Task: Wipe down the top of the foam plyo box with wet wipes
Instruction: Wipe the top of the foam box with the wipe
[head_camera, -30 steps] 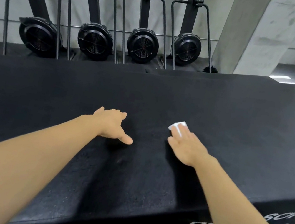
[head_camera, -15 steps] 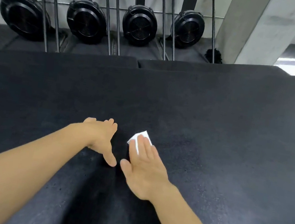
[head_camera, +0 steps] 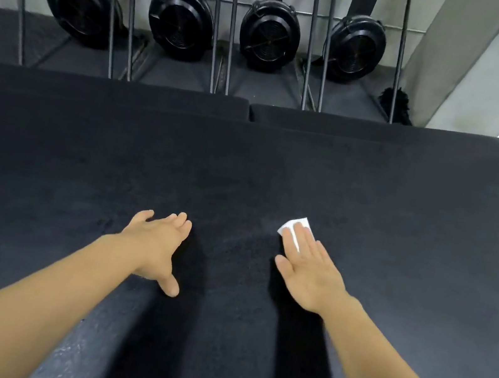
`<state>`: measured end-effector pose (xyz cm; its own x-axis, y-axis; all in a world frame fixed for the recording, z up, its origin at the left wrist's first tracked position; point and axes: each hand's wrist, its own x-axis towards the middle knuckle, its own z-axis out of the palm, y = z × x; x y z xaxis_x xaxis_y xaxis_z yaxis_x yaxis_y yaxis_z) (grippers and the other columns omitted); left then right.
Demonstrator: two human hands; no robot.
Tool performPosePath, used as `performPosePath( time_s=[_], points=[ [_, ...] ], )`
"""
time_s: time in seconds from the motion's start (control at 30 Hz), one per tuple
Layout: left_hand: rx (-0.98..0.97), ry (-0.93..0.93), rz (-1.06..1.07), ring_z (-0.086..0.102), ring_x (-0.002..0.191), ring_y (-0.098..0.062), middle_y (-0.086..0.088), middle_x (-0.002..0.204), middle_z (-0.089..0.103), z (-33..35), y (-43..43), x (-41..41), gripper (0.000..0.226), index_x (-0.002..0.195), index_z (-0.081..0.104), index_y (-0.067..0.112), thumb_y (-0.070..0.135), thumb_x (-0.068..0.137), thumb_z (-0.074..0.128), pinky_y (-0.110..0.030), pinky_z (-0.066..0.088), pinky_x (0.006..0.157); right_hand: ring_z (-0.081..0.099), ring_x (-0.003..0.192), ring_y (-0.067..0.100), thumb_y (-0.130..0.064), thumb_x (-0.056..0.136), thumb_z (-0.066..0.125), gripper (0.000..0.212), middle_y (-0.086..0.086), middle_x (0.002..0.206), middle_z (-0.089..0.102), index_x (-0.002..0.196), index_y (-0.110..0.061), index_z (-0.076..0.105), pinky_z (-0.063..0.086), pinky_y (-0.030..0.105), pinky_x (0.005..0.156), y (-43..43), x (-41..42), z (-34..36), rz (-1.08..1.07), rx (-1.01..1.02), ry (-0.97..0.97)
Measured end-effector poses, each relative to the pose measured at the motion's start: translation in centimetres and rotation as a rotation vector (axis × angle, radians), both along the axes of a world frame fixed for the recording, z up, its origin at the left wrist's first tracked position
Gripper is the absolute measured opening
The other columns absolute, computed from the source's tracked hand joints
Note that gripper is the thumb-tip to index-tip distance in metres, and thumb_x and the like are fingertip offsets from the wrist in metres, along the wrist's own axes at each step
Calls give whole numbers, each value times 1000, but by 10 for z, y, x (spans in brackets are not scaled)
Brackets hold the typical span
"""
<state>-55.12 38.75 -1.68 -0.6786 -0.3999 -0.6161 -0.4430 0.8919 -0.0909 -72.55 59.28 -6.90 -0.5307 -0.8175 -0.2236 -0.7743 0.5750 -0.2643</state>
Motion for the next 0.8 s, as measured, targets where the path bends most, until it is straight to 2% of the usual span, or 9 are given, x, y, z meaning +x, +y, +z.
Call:
performPosePath(
  time_s=[0.07, 0.17, 0.27, 0.37, 0.53, 0.6, 0.67, 0.73, 0.8],
  points=[
    [11, 24, 18, -7, 148, -8, 2, 162, -12, -2, 1, 3, 122, 155, -8, 18, 59, 73, 73, -40, -8, 120, 4, 149, 14, -33, 106, 26, 49, -2, 162, 5, 153, -23, 15, 8, 33, 122, 4, -16, -2, -44, 21, 19],
    [8, 66, 58, -5, 148, -7, 4, 162, -8, -5, 2, 9, 117, 155, -4, 22, 58, 74, 72, -41, -9, 119, -16, 151, 17, -38, 107, 20, 58, 4, 165, -13, 158, -18, 1, -5, 36, 123, -4, -14, -9, -140, 67, 0],
    [-81, 80, 121, 7, 149, -12, 0, 163, 1, -9, 6, 18, 111, 156, 5, 24, 66, 73, 66, -41, 0, 119, -21, 150, 20, -43, 106, 17, 64, 9, 164, -19, 158, -15, -7, -9, 37, 123, -24, 19, -13, -180, 46, -19],
    [-143, 101, 186, 24, 145, -14, 4, 162, 13, -15, 13, 34, 113, 155, 12, 23, 79, 68, 59, -37, 15, 113, -23, 150, 19, -44, 105, 16, 66, 7, 164, -22, 158, -14, -10, -13, 35, 122, -47, 78, -14, -62, -9, -44],
    [-62, 205, 258, 7, 149, -11, 7, 163, -1, -26, 18, 56, 113, 155, 3, 27, 74, 70, 60, -39, 14, 116, -23, 149, 14, -41, 106, 17, 62, 2, 165, -19, 159, -17, -3, -11, 34, 122, -67, 142, -9, 178, -32, -101],
    [-61, 216, 267, 4, 149, -10, 7, 163, 0, -25, 19, 55, 116, 155, 4, 26, 75, 68, 61, -38, 14, 117, -12, 151, 13, -37, 106, 19, 58, 0, 166, -8, 159, -18, 7, -3, 34, 123, -69, 135, -4, 242, -48, -111],
    [-34, 215, 297, 3, 149, -9, 7, 163, 1, -23, 20, 53, 119, 155, 5, 25, 77, 66, 63, -37, 13, 119, 11, 147, 16, -35, 105, 22, 52, -4, 162, 9, 155, -24, 21, 11, 35, 121, -65, 116, 0, 257, -87, -128],
    [4, 218, 328, 3, 149, -10, 7, 163, 1, -22, 21, 51, 118, 155, 6, 24, 75, 67, 66, -37, 9, 120, 30, 134, 22, -36, 102, 28, 47, -8, 153, 20, 149, -31, 30, 22, 36, 116, -57, 86, 0, 167, -125, -121],
    [29, 227, 347, 7, 149, -11, 7, 162, 3, -22, 20, 50, 116, 155, 9, 23, 71, 68, 69, -38, 6, 121, 39, 126, 26, -38, 100, 32, 45, -9, 148, 25, 145, -33, 35, 29, 39, 112, -47, 48, -1, 19, -146, -100]
  ],
)
